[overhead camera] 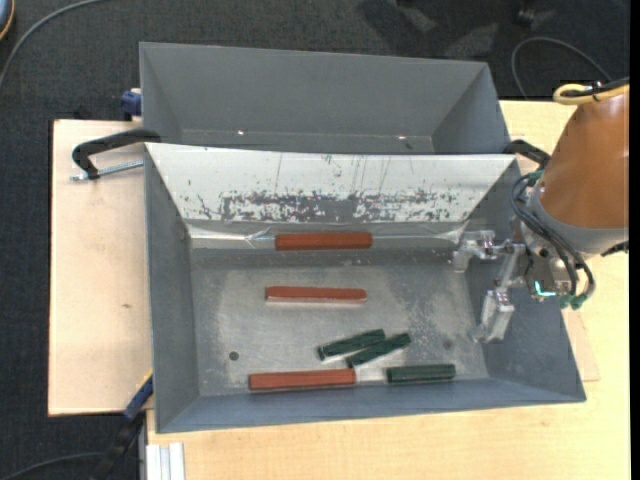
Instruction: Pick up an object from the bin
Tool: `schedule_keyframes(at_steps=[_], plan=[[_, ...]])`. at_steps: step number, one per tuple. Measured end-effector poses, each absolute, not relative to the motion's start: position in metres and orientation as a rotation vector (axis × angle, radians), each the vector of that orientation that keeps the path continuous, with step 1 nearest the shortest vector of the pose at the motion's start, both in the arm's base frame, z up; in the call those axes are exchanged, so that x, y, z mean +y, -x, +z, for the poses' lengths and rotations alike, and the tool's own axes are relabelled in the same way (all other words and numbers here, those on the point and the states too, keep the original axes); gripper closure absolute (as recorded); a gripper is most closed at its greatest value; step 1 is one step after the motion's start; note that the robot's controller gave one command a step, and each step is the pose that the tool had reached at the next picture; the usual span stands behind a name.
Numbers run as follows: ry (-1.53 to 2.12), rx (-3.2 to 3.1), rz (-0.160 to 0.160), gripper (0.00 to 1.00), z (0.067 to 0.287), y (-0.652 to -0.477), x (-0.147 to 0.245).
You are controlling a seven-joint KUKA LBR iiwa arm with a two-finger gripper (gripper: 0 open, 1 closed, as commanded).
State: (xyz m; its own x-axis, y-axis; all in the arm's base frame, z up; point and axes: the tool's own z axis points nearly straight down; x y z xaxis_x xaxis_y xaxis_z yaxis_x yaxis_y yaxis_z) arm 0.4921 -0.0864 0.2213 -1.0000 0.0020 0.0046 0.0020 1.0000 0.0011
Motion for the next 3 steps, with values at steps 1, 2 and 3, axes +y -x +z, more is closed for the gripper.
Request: schedule_keyframes(at_steps=[1, 2, 3], plan=[[0.161, -3.13, -0.006, 0.0, 0.066, -0.495, -0.007], [0.563, -3.097, -0.006, 0.0, 0.101, -0.494, 0.045], [0.483, -3.114, -0.008, 0.0, 0.101, -0.554, 0.084]])
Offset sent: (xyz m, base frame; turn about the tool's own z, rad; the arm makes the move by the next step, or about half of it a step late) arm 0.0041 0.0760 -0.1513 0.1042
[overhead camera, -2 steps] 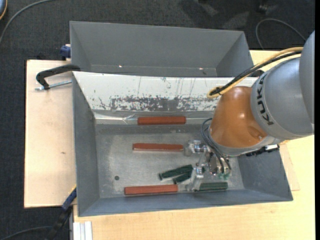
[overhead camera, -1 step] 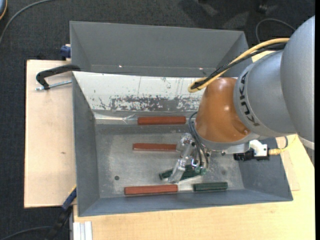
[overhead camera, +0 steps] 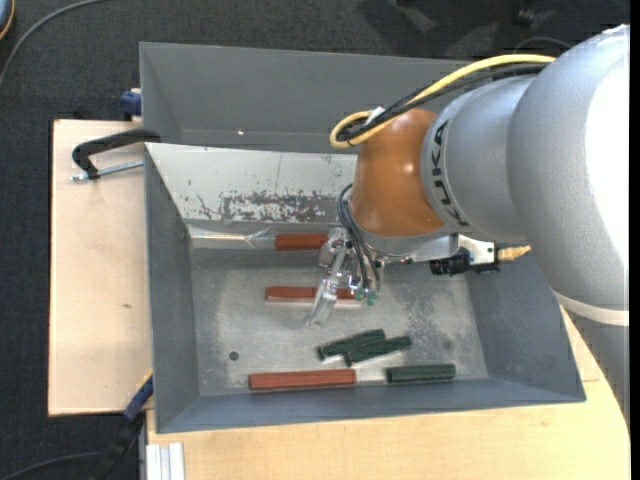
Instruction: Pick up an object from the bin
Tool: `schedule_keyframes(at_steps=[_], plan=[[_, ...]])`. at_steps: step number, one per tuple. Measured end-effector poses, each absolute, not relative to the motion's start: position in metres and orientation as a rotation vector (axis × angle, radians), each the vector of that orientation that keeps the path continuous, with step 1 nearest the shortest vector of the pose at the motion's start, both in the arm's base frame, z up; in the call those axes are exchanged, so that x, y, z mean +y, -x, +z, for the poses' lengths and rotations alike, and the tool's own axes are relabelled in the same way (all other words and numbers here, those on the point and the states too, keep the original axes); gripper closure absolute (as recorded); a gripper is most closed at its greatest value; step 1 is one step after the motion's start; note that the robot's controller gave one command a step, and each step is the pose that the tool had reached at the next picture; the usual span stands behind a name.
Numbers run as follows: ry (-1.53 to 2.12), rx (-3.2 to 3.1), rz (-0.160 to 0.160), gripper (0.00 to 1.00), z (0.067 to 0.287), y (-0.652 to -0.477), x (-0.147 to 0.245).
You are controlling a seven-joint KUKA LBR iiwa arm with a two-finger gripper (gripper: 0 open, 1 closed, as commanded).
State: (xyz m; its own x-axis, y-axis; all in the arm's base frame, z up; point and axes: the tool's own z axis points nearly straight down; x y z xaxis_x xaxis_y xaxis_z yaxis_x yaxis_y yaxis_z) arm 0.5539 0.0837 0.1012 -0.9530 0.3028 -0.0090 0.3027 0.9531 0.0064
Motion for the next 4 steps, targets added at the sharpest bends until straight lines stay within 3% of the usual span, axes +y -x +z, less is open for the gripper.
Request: schedule_keyframes(at_steps=[1, 2, 3, 4], plan=[[-0.612, 3.083, 0.0, 0.0, 0.069, -0.552, 0.054], [-0.609, 3.082, 0.0, 0.0, 0.07, -0.552, 0.055], [-0.608, 3.082, 0.0, 1.0, 0.07, -0.552, 0.055], [-0.603, 3.073, 0.006, 1.0, 0.128, -0.555, 0.056]])
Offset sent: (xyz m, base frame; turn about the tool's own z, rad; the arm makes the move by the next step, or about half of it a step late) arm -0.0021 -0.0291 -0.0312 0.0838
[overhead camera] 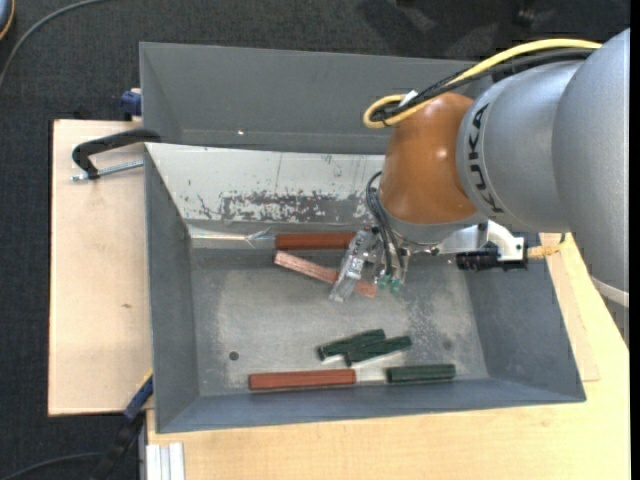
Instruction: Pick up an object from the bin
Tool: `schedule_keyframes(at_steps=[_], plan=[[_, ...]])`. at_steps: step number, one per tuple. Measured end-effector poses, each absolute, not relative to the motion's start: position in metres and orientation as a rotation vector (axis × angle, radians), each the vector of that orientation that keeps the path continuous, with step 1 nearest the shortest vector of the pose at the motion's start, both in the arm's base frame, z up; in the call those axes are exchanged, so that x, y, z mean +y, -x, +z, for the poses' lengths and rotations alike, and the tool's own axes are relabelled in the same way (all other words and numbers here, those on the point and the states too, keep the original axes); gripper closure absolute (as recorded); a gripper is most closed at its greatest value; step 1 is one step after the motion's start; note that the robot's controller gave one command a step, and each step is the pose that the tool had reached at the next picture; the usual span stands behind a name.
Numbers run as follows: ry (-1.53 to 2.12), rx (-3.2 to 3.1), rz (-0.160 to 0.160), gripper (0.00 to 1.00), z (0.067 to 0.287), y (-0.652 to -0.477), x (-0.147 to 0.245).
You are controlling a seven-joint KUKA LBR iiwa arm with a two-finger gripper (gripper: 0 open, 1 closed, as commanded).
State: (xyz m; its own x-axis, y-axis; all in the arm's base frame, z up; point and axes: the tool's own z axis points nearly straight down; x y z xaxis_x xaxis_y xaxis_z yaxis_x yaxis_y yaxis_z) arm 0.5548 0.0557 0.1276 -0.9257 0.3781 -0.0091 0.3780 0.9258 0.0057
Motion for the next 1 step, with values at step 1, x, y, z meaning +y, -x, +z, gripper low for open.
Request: schedule_keyframes(at_steps=[1], plan=[[-0.6, 3.072, 0.007, 1.0, 0.1918, -0.5574, 0.0568]])
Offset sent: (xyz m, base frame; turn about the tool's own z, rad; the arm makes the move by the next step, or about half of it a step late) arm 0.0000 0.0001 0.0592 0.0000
